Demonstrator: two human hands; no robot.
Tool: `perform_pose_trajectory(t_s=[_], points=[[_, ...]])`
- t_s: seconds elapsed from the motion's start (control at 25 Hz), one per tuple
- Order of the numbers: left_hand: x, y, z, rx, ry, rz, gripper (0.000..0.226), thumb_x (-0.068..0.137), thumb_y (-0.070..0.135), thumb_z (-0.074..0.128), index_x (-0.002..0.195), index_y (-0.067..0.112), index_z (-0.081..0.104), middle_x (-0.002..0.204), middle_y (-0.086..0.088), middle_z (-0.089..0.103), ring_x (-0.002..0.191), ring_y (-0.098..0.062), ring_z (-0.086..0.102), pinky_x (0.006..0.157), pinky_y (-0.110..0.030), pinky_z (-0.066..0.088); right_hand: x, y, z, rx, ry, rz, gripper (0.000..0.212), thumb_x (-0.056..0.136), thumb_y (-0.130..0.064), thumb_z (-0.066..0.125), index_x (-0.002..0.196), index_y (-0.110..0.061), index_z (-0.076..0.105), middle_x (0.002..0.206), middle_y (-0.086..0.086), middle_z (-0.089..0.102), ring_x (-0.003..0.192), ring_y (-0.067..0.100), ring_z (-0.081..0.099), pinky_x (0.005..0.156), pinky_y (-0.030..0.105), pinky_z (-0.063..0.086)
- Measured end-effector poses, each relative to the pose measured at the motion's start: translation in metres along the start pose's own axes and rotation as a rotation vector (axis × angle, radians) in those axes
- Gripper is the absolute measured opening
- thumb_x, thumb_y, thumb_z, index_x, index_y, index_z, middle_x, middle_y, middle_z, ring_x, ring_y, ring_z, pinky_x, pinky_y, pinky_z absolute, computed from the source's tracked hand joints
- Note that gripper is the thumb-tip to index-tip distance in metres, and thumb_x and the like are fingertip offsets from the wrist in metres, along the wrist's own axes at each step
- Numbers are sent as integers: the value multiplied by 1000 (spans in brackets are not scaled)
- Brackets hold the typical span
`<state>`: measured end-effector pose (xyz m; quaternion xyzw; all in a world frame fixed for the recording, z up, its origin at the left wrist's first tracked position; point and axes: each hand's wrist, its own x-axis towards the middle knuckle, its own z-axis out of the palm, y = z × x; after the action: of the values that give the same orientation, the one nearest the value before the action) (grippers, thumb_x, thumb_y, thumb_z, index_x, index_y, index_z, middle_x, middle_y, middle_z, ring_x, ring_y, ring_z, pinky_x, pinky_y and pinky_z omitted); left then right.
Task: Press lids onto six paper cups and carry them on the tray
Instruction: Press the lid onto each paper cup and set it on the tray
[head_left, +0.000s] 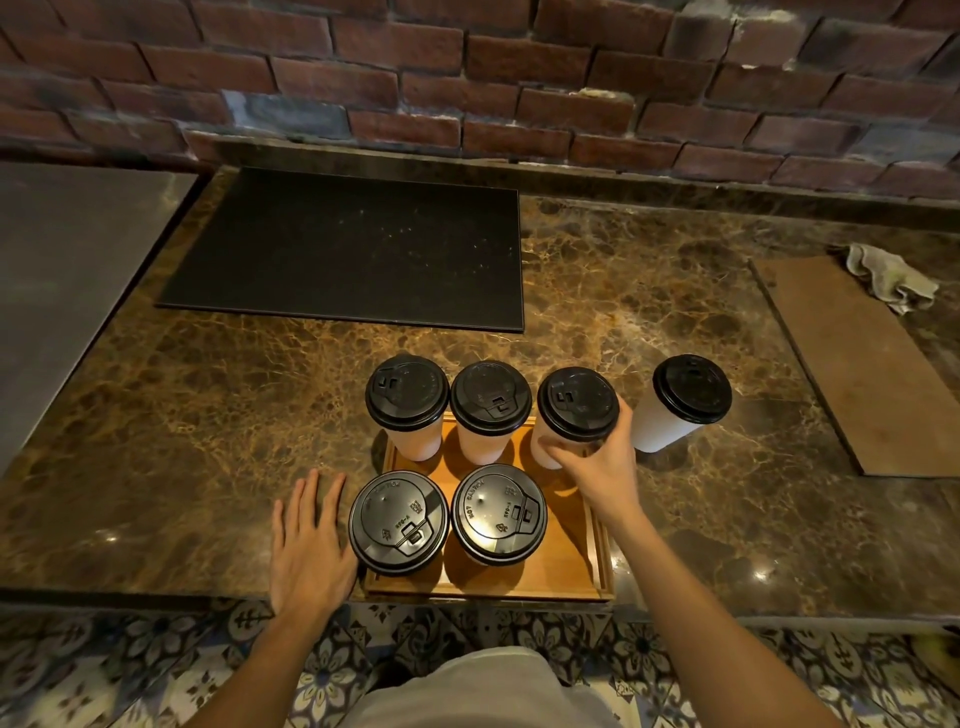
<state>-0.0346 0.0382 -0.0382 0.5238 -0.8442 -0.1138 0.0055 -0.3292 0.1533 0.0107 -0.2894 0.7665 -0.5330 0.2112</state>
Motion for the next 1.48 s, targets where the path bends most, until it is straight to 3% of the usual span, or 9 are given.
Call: perform_pose_trajectory(t_s=[0.08,0.2,0.32,0.44,0.56,0.64,1.0,1.28,1.48], points=[[0,0,0,8,-5,2,90,71,61,3,150,19,11,159,-9,4,147,-22,-1,117,-40,-4,-1,0,-4,-3,-31,3,103,65,-15,90,146,-14,26,137,-4,48,131,12,43,110,30,35],[-1,0,0,14,-10,-4,89,71,61,4,150,20,10,159,-7,2,146,-21,-2,117,-39,-6,-10,8,-17,11,-39,40,100,68,-14,88,148,-19,27,142,-5,45,131,12,45,108,32,38],[-1,1,0,-20,5,-6,87,74,61,8,150,19,13,159,-8,7,146,-22,1,116,-38,-6,-31,27,-34,90,237,139,62,75,-13,83,123,-30,47,118,-6,58,116,21,60,90,27,50],[1,3,1,-61,19,-29,74,86,54,38,150,18,22,158,-10,13,146,-24,7,117,-41,-2,-34,34,-56,167,461,234,74,72,-20,85,130,-28,39,127,0,53,123,24,54,91,23,48],[0,6,2,-73,29,-55,71,89,36,60,148,17,26,158,-10,16,146,-25,9,118,-43,3,-13,33,-73,150,379,268,116,69,-21,88,154,-21,9,159,8,24,145,21,27,113,31,28],[-1,7,3,-73,36,-53,71,88,33,61,148,16,28,157,-10,18,146,-26,11,118,-43,3,3,29,-76,128,333,257,124,69,-19,88,156,-16,0,163,9,14,149,21,17,116,32,19],[-2,6,3,-66,66,-37,74,84,34,66,146,15,32,155,-12,22,144,-28,16,117,-43,7,39,27,-77,40,372,147,90,67,-10,88,142,-10,38,141,10,51,133,24,46,113,42,36],[-1,3,6,-58,94,-30,69,86,44,51,146,15,32,155,-13,23,144,-28,17,117,-43,4,23,14,-78,63,452,111,88,69,-20,87,144,-20,40,142,4,52,131,17,47,105,31,38],[1,0,10,-58,80,-35,71,87,37,60,147,18,28,157,-11,19,145,-26,13,117,-43,5,17,-29,-87,114,455,-5,87,70,-20,86,144,-19,39,141,0,51,126,8,46,108,32,38]])
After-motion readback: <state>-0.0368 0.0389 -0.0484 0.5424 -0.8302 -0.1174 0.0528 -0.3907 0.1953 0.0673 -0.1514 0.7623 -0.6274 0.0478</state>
